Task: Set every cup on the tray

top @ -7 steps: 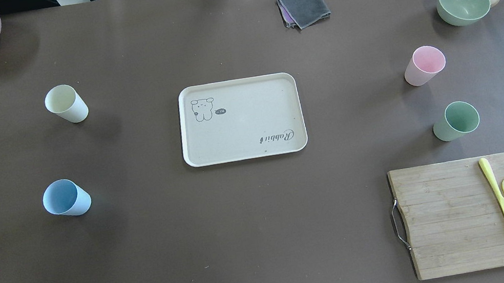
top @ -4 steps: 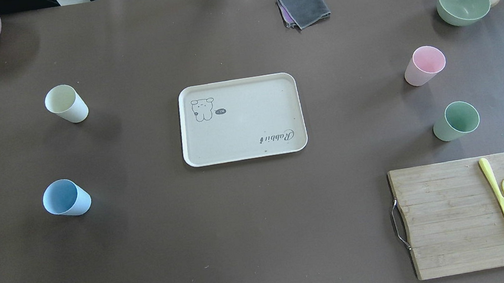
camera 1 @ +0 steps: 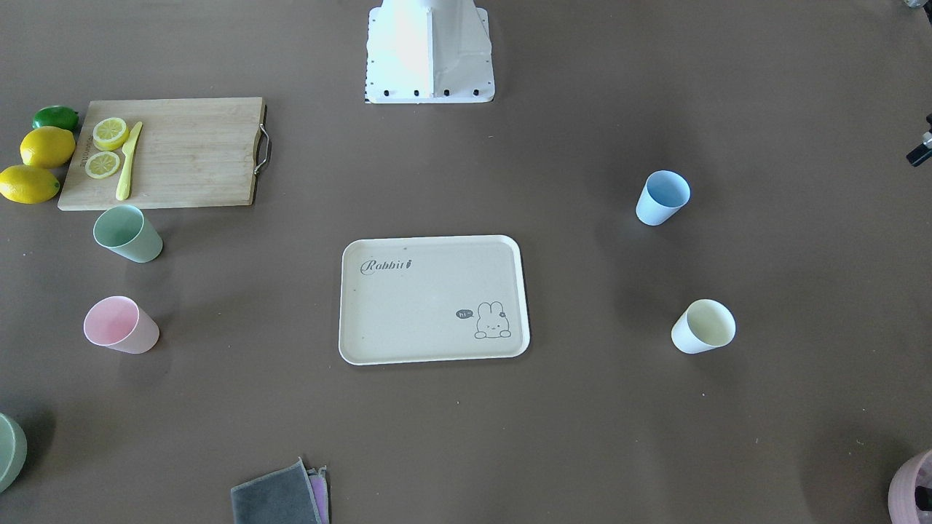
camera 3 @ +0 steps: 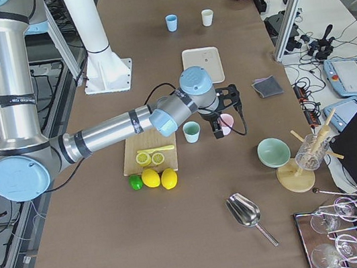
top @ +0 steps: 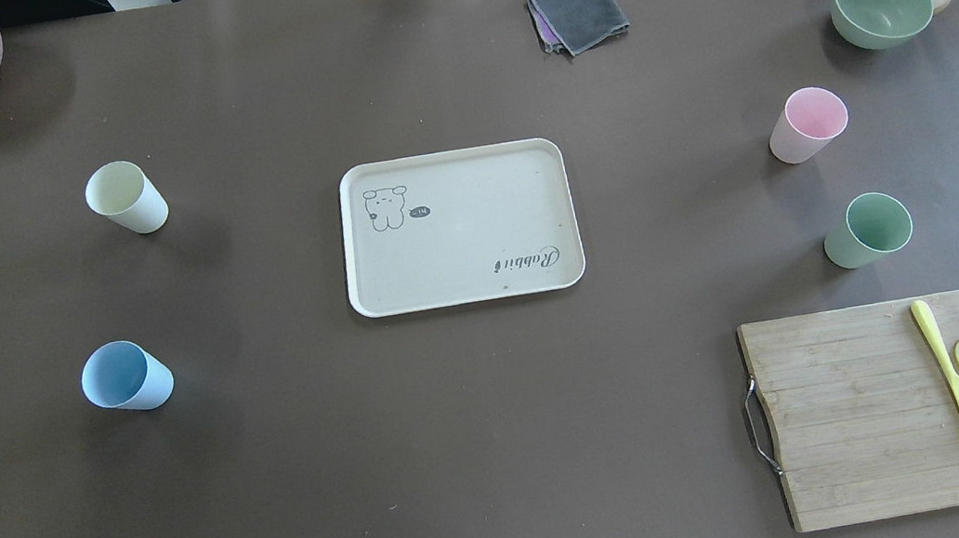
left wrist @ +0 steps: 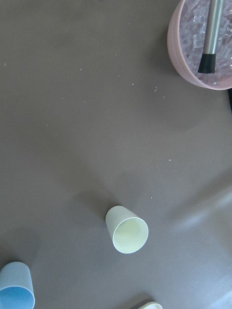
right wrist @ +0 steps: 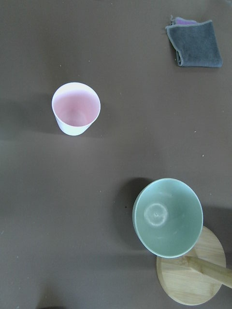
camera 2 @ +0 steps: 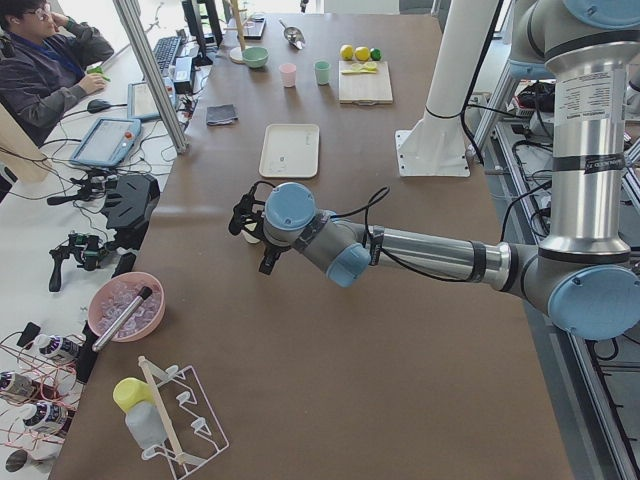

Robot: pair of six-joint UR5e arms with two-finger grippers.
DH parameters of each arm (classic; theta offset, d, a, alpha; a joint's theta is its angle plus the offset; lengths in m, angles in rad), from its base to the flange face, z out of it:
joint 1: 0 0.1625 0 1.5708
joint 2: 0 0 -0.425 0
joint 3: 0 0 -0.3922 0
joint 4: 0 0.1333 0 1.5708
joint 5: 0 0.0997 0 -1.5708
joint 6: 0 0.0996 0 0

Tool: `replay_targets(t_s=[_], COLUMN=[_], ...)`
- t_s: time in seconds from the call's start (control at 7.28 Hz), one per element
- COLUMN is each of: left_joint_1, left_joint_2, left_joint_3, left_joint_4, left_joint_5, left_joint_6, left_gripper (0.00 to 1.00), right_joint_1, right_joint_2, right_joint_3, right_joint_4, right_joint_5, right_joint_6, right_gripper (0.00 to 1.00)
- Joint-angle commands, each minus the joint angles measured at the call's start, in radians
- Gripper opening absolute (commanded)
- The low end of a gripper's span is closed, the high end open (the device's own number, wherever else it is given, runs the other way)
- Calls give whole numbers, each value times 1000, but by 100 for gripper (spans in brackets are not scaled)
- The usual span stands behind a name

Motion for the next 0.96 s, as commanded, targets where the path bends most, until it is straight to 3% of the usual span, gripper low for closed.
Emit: replay_targets(t_s=[0.0, 0.27, 0.55, 0.82], left_joint_1=[176, 320, 469, 573], left_joint_2=[4, 1, -25, -43], left_joint_3=[-19, -41, -44, -44], left_joint_4=[-107, -109, -113, -113], left_joint_5=[110, 242, 380, 459], left_joint_6=[-244, -343, -419, -477], left_gripper=[97, 97, 95, 92], right_joint_1=[-170, -243, -249, -249], right_joint_2=[42, 46, 45, 42], right_joint_3=[17, 15, 15, 14], right_joint_4=[-1, 1, 1, 2], right_joint_5=[-169, -246, -246, -246], right_joint_6=[193, 234, 232, 220], right_gripper=[100, 100, 100, 100])
